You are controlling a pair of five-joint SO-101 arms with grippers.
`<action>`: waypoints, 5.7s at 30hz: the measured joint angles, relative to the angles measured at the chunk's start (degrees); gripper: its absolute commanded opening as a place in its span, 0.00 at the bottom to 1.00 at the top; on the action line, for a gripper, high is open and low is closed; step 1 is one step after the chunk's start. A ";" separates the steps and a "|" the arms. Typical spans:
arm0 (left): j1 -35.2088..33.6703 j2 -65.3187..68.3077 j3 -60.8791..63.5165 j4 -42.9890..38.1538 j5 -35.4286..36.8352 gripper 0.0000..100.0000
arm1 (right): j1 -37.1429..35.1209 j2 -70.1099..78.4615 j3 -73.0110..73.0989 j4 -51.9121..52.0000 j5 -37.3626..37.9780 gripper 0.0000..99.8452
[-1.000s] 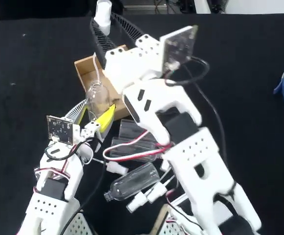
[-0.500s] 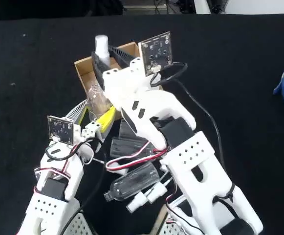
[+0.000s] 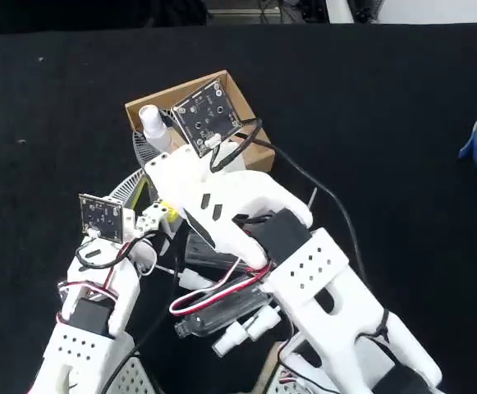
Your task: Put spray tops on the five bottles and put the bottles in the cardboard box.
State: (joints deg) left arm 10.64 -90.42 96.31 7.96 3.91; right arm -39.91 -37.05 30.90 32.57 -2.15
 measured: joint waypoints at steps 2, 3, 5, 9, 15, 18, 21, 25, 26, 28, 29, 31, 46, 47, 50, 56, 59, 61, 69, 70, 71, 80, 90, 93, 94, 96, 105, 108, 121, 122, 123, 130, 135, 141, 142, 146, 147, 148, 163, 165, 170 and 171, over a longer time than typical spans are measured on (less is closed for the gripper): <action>0.00 0.00 0.00 0.00 0.00 0.03 | 0.00 -2.64 -0.09 0.79 0.00 0.09; 0.00 0.00 0.00 0.00 0.00 0.03 | 0.00 -4.31 -0.09 2.11 0.09 0.08; 0.00 0.00 0.00 0.00 0.00 0.03 | 0.00 -7.56 -0.09 4.48 0.35 0.08; 0.00 0.00 0.00 0.00 0.00 0.03 | 0.00 -12.13 -0.09 4.92 0.35 0.03; 0.00 0.00 0.00 0.00 0.00 0.03 | 1.49 -7.56 -1.05 -6.95 0.35 0.01; 0.00 0.00 0.00 0.00 0.00 0.03 | 1.58 0.00 -4.84 -6.59 0.53 0.01; 0.00 0.00 0.00 0.00 0.00 0.03 | 1.67 7.03 -9.23 -2.64 0.53 0.01; 0.00 0.00 0.09 0.00 0.00 0.03 | 1.58 10.46 -13.36 5.19 3.87 0.01; 0.09 0.00 0.09 0.00 0.00 0.03 | 1.67 10.46 -14.24 7.12 5.27 0.01; 0.18 0.00 0.09 0.00 0.00 0.03 | 1.85 10.46 -15.56 10.55 7.21 0.01; 0.18 0.00 0.09 0.09 0.00 0.03 | 2.37 10.46 -16.09 12.04 7.82 0.01; 0.26 0.09 0.09 0.09 0.00 0.03 | 3.52 10.46 -17.58 15.30 8.09 0.01; 0.00 0.00 0.18 0.09 0.00 0.03 | -0.35 10.46 -33.85 29.10 8.53 0.02; 0.00 0.00 0.18 0.09 0.00 0.03 | -0.35 10.46 -35.16 30.24 8.53 0.02; 0.00 0.00 0.18 0.09 0.00 0.03 | 0.97 10.46 -39.38 34.73 8.62 0.01; -8.18 0.00 0.18 0.09 0.00 0.03 | 15.47 10.37 -39.38 42.99 8.79 0.01; -15.91 0.00 0.09 0.00 0.00 0.03 | 21.19 10.29 -31.74 42.64 8.88 0.01; -21.19 0.00 -0.09 -1.41 0.00 0.03 | 23.30 9.67 -24.26 39.82 8.88 0.01; -39.47 0.00 -0.09 -9.05 -4.84 0.03 | 25.85 2.81 13.80 9.14 8.79 0.01; -41.05 0.00 -0.09 -9.23 -5.63 0.03 | 25.93 1.93 17.41 5.36 8.79 0.01; -42.20 0.00 -0.09 -9.32 -6.33 0.03 | 25.93 1.23 20.75 2.11 8.79 0.01; -44.48 0.00 -0.53 -16.09 -12.48 0.03 | 24.70 0.18 26.73 -4.31 8.79 0.01; -45.80 19.52 -9.58 -19.43 -12.66 0.03 | 24.53 0.26 27.08 -6.24 8.79 0.01; -47.56 28.22 -13.98 -23.82 -12.84 0.03 | 24.53 0.26 28.13 -8.88 8.79 0.01; -48.18 31.21 -14.59 -26.37 -12.84 0.03 | 24.53 0.26 28.31 -9.49 8.79 0.01; -48.88 37.01 -14.95 -32.44 -12.84 0.03 | 24.53 0.44 28.31 -10.37 8.79 0.01; -50.37 65.93 -17.93 -56.35 -12.84 0.03 | 24.44 6.59 28.40 -10.99 8.79 0.01; -50.37 75.08 -17.93 -63.65 -12.84 0.03 | 24.44 6.59 28.40 -10.99 8.79 0.01; -52.57 110.77 -24.88 -98.99 -12.84 0.03 | 24.44 6.59 28.40 -10.99 8.79 0.01; -53.27 113.58 -26.90 -99.78 -12.84 0.03 | 24.44 6.59 28.40 -10.99 8.79 0.01; -54.24 116.40 -28.84 -100.40 -12.84 0.03 | 24.44 6.59 28.40 -10.99 8.79 0.01; -58.11 125.98 -35.87 -101.10 -12.48 0.03 | 24.44 6.59 28.40 -10.99 8.79 0.01; -60.22 126.77 -36.40 -101.10 -5.89 0.03 | 24.44 6.59 28.40 -10.99 8.79 0.01; -62.42 126.77 -36.57 -100.22 -2.37 0.03 | 24.44 6.59 28.40 -10.99 8.79 0.01; -62.33 126.77 -36.57 -100.22 -2.29 0.03 | 24.44 6.59 28.40 -10.99 8.79 0.01; -62.24 126.77 -36.57 -100.22 -2.29 0.03 | 24.44 6.59 28.40 -10.99 8.79 0.01; -62.24 126.77 -36.57 -100.22 -2.29 0.03 | 24.44 6.59 28.40 -10.99 8.79 0.01; -62.24 126.77 -36.57 -100.22 -2.29 0.03 | 24.44 6.59 28.40 -10.99 8.79 0.01; -68.92 126.51 -35.52 -98.37 -7.47 0.03 | 24.44 6.59 28.40 -10.99 8.79 0.01; -70.15 126.42 -36.92 -96.09 -8.44 0.03 | 24.44 6.59 28.40 -10.99 8.79 0.01; -70.95 125.54 -36.92 -93.36 -8.97 0.03 | 24.44 6.59 28.40 -10.99 8.79 0.01; -70.95 125.54 -36.92 -93.19 -8.97 0.03 | 24.44 6.59 28.40 -10.99 8.79 0.01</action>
State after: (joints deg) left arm -60.31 35.12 59.38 -85.23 -5.05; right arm -15.47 -30.46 59.30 21.58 6.64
